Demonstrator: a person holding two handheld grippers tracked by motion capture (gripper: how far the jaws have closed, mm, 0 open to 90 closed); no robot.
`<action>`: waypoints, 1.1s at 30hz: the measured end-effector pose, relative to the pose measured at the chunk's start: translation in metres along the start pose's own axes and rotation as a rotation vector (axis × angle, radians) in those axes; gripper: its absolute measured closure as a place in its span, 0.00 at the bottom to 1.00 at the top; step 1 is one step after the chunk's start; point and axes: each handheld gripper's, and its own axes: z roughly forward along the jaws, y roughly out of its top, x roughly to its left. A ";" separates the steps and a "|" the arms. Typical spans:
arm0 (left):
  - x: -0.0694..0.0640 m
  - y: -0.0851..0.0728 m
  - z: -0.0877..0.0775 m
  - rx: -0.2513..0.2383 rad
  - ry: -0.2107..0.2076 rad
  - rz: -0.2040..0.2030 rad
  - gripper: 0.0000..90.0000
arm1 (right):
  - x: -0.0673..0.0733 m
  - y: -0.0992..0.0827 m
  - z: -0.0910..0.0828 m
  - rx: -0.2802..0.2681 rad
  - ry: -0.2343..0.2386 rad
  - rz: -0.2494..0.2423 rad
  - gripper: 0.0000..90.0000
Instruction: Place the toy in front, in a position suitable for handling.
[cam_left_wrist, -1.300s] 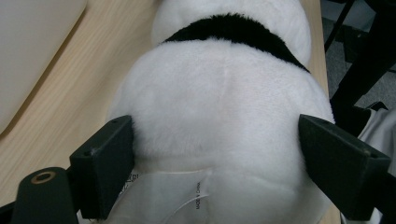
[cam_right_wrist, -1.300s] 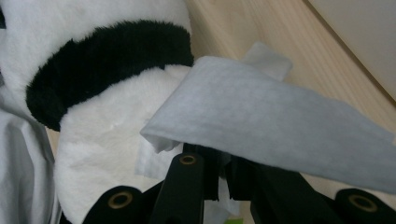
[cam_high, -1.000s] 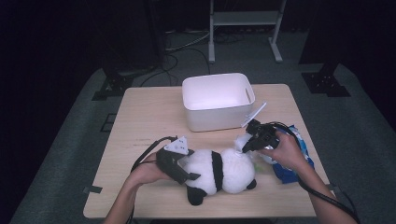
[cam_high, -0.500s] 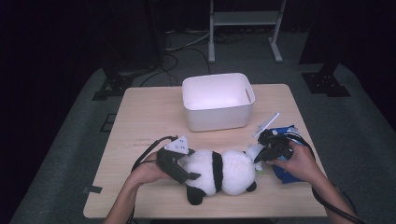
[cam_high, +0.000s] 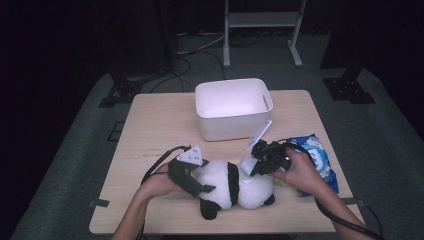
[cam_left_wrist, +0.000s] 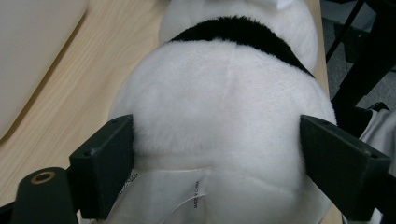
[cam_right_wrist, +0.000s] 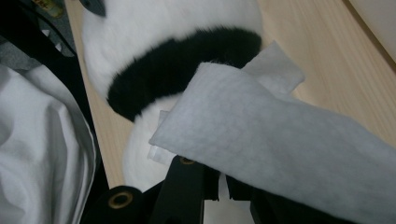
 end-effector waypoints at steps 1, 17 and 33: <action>0.000 0.000 0.000 0.000 0.000 0.000 0.15 | 0.002 0.005 0.003 0.003 0.003 -0.014 0.94; 0.001 0.004 -0.002 -0.012 0.010 -0.023 0.13 | 0.008 0.021 0.016 -0.006 0.003 -0.060 0.94; 0.007 -0.017 -0.036 -0.019 0.018 -0.054 0.14 | 0.047 0.055 0.019 0.017 0.003 -0.187 0.94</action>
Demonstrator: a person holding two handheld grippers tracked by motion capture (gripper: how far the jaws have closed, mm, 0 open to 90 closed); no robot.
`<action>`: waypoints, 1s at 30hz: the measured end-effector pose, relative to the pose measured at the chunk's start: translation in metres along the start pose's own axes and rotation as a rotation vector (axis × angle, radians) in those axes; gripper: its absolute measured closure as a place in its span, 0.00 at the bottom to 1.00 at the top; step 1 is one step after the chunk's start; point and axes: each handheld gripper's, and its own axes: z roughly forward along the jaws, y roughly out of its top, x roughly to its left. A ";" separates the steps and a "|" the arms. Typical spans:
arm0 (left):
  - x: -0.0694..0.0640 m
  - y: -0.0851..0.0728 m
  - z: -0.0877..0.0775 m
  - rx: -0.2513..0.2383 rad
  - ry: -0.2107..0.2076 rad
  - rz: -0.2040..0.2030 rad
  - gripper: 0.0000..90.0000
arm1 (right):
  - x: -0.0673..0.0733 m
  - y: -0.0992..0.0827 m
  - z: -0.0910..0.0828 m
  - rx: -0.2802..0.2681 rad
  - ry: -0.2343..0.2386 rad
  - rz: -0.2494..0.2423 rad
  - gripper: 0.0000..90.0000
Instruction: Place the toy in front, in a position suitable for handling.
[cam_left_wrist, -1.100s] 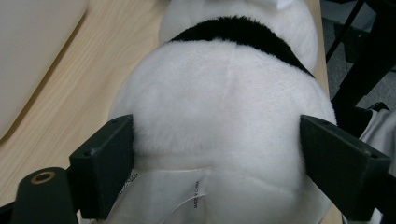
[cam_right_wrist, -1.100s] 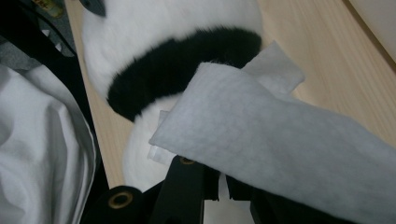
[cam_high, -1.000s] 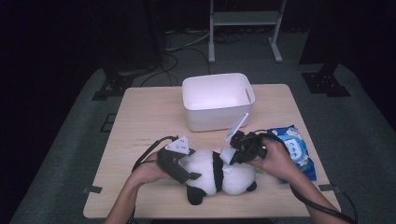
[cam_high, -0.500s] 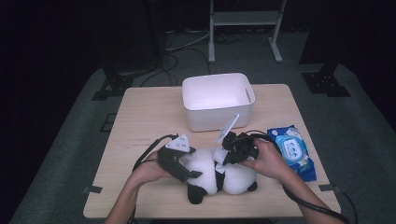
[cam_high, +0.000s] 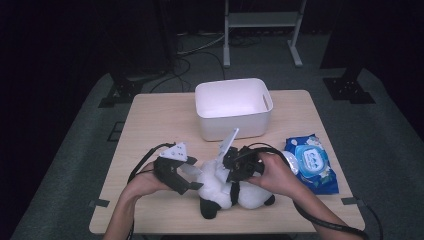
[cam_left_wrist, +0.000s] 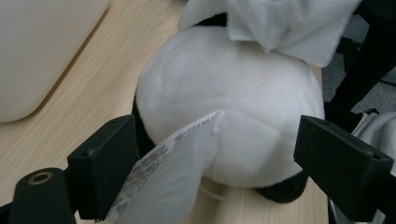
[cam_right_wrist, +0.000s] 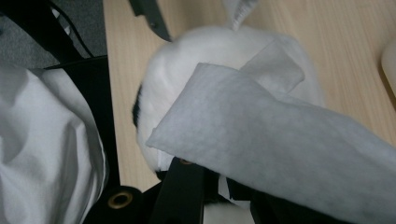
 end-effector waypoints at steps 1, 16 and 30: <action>0.001 -0.003 -0.001 0.004 -0.002 -0.005 0.14 | 0.004 0.010 0.004 0.009 0.005 -0.026 0.94; 0.005 -0.010 0.006 0.029 -0.018 -0.019 0.14 | 0.003 0.045 0.022 0.030 0.042 -0.079 0.94; -0.003 0.001 0.009 0.012 -0.047 0.016 0.14 | 0.010 0.006 0.007 0.029 0.055 -0.022 0.93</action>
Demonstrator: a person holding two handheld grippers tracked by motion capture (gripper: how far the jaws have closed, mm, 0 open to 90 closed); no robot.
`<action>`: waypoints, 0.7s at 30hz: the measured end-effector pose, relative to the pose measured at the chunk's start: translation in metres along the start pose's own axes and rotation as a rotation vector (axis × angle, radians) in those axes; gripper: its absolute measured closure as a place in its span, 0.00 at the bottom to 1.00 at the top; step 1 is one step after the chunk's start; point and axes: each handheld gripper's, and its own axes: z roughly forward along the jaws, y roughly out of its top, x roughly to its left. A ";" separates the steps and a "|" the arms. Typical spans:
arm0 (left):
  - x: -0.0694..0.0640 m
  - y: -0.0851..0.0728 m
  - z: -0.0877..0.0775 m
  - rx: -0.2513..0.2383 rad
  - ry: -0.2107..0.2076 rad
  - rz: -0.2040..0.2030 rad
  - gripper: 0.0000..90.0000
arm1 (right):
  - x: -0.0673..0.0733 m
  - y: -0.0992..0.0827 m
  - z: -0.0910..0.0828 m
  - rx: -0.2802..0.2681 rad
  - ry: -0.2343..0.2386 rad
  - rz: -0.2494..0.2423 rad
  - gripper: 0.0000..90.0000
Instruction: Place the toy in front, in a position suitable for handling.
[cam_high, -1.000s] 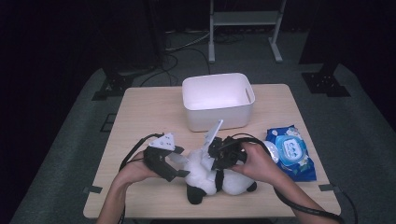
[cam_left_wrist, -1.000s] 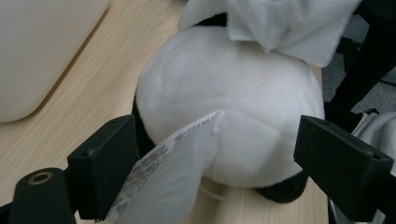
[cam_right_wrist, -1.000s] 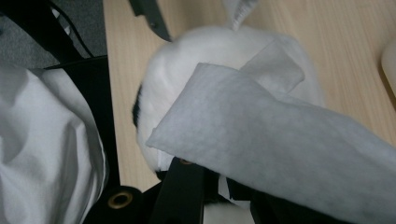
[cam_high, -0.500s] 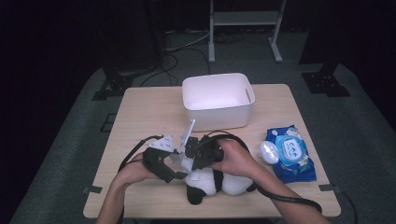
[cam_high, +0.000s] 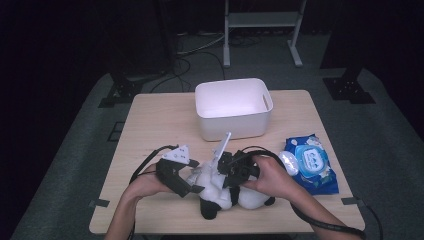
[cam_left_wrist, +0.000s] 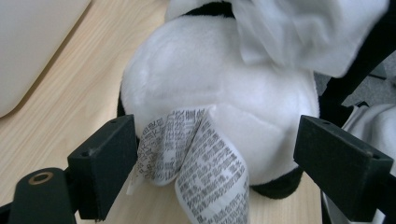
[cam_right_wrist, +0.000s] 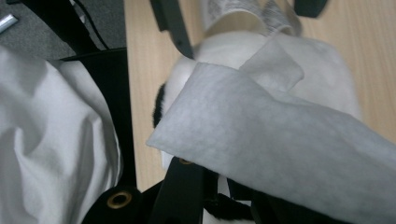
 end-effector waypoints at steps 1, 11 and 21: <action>-0.001 0.001 0.002 0.003 -0.008 0.007 0.14 | 0.003 0.001 0.003 -0.004 0.010 -0.007 0.93; -0.002 0.001 0.012 0.020 -0.022 0.007 0.14 | 0.006 -0.010 0.002 0.021 0.002 0.003 0.93; -0.003 0.002 0.014 0.031 -0.025 0.009 0.14 | -0.030 -0.059 -0.025 0.007 -0.058 0.160 0.93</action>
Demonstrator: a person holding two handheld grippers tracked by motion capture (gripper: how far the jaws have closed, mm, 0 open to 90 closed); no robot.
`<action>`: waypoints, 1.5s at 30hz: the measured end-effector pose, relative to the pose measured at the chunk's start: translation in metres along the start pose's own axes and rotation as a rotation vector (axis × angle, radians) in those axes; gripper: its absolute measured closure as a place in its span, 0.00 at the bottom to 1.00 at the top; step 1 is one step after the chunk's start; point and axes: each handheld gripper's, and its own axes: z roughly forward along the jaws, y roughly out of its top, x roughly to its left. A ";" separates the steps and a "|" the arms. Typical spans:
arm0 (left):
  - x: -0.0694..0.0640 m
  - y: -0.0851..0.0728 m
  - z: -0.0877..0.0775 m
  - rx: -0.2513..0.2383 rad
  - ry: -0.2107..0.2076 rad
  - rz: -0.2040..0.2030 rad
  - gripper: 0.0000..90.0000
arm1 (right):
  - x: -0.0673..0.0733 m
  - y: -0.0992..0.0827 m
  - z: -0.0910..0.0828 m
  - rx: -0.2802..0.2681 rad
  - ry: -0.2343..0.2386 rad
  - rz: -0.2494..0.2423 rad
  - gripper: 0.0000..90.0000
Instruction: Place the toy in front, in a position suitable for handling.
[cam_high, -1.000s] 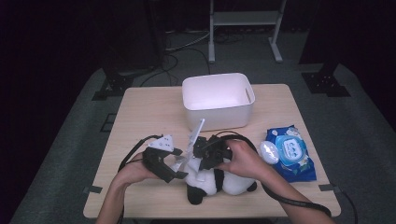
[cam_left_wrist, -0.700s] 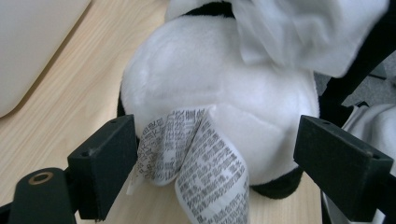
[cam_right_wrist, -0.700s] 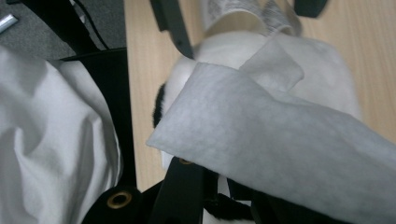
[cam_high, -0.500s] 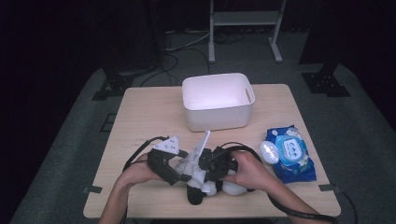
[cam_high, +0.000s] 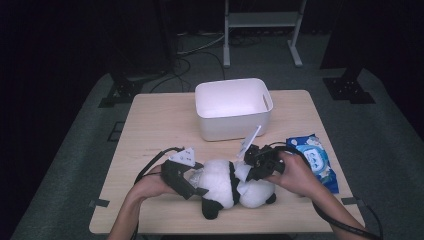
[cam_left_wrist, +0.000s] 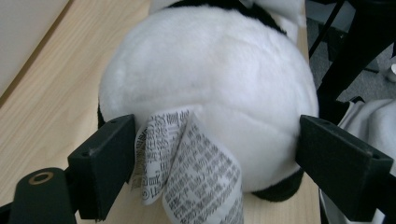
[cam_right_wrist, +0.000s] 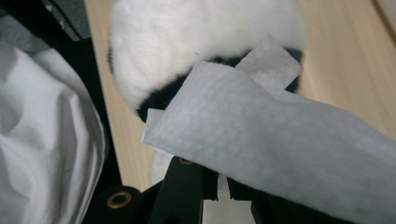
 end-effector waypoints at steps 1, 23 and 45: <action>0.000 0.000 0.001 0.000 0.000 0.001 0.14 | -0.003 -0.002 -0.002 -0.002 -0.007 0.011 0.93; -0.008 0.019 -0.002 -0.057 -0.015 0.016 0.14 | 0.008 -0.043 -0.002 -0.073 0.000 0.036 0.93; -0.016 0.024 0.010 0.002 0.037 0.029 0.17 | -0.014 -0.101 -0.014 -0.113 0.026 0.194 0.93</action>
